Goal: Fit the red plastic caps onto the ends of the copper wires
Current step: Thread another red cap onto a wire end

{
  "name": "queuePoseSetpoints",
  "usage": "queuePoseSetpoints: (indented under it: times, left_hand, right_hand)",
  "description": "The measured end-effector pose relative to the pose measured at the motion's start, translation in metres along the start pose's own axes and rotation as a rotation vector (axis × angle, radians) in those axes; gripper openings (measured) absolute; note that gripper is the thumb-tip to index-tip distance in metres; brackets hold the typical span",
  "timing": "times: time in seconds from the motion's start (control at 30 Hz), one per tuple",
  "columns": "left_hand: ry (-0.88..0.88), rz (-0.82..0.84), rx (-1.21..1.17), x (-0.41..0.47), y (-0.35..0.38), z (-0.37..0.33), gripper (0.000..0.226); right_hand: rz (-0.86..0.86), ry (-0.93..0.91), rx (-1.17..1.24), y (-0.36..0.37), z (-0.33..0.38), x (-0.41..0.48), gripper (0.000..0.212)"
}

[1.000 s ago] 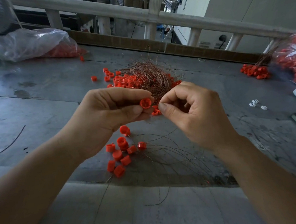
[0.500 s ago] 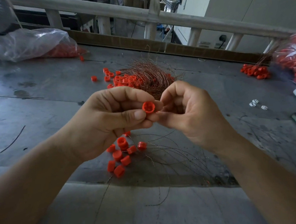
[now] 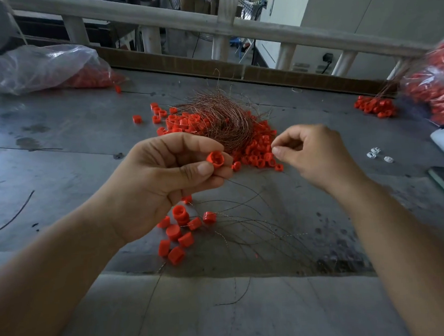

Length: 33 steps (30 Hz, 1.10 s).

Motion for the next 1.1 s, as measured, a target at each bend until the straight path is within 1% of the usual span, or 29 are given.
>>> queuePoseSetpoints:
  times: [0.07,0.23,0.4,0.5,0.53,0.57,0.6,0.67,0.7,0.77,0.87,0.9,0.97,1.1]
  left_hand:
    - [-0.002,-0.003,-0.002,0.000,-0.001,0.000,0.022]
    - [-0.009,-0.009,0.000,-0.001,-0.001,0.000,0.023]
    - [-0.013,-0.001,0.015,-0.001,-0.001,0.000,0.023]
    - [-0.015,0.001,0.025,-0.001,-0.001,0.000,0.022]
    - [-0.017,0.002,0.030,0.000,-0.001,0.000,0.022]
    - [-0.019,0.000,0.039,0.000,-0.001,0.000,0.022]
    - [-0.021,-0.005,0.051,0.000,-0.002,0.000,0.021]
    - [-0.025,-0.023,0.080,0.000,-0.002,0.001,0.022]
    - [-0.026,-0.030,0.091,0.001,-0.002,0.002,0.023]
    - [-0.027,-0.038,0.108,0.001,-0.001,0.002,0.025]
    - [-0.030,-0.047,0.127,0.001,-0.001,0.002,0.026]
    - [-0.030,-0.049,0.131,0.001,-0.001,0.002,0.025]
    - [-0.031,-0.052,0.136,0.001,-0.002,0.002,0.025]
    - [-0.029,-0.047,0.144,0.001,-0.001,0.002,0.025]
  right_hand:
    - [0.039,0.009,-0.049,0.008,-0.006,0.001,0.007]
    - [0.031,-0.059,-0.113,0.025,-0.009,0.006,0.014]
    - [0.025,-0.104,-0.193,0.033,-0.005,0.007,0.003]
    - [0.028,-0.089,-0.157,0.029,-0.003,0.007,0.013]
    - [0.021,-0.048,-0.091,0.025,-0.003,0.007,0.019]
    - [0.023,0.008,0.036,0.020,-0.002,0.006,0.021]
    - [0.042,0.064,0.224,0.014,0.000,0.005,0.022]
    - [0.130,0.146,0.660,0.006,0.009,0.001,0.020]
    - [0.188,0.171,0.829,0.004,0.014,-0.002,0.019]
    - [0.293,0.191,1.018,0.004,0.025,-0.008,0.018]
    - [0.402,0.198,1.112,0.007,0.039,-0.014,0.008]
    - [0.419,0.195,1.124,0.008,0.042,-0.015,0.010]
    - [0.433,0.185,1.119,0.009,0.044,-0.018,0.013]
    - [0.432,0.156,1.109,0.010,0.043,-0.018,0.013]
Point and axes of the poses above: each hand's wrist, its own x-axis towards the middle knuckle, its own y-axis out of the palm, z = x × y, the point moved 2 cm from there along x, towards the middle knuckle, and after that the axes turned 1 degree about z, right-handed, at the moved point
